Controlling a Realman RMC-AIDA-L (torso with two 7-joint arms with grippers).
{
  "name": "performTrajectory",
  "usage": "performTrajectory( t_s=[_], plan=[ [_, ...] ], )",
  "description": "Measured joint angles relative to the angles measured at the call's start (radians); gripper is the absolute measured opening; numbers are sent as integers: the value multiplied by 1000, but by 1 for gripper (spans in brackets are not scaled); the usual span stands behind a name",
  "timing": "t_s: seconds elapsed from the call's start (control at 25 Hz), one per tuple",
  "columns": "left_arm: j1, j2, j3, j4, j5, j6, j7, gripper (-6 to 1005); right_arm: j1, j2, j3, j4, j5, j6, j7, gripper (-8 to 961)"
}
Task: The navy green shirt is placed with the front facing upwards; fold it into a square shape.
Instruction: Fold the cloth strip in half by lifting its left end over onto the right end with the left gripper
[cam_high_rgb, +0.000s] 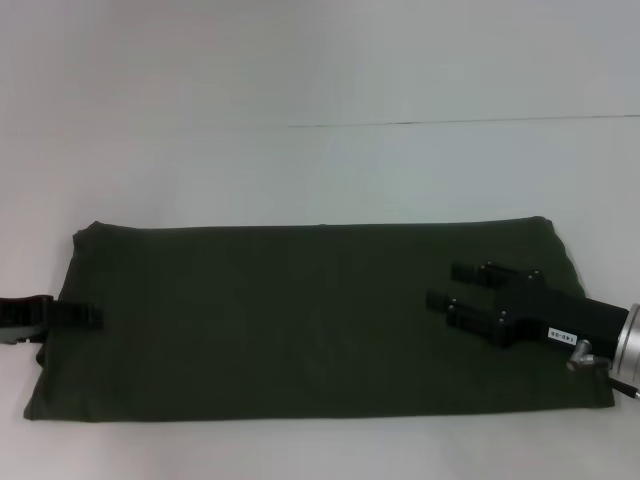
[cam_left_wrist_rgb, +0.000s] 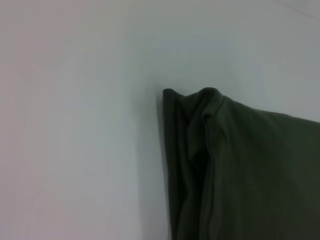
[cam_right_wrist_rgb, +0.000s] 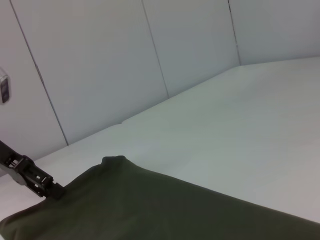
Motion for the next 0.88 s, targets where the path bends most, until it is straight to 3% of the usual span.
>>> performTrajectory(
  t_s=[0.88],
  plan=[
    [-35, 0, 0, -45, -3, 3, 1, 783, 1, -2, 0, 0, 0, 8, 0, 644]
  ],
)
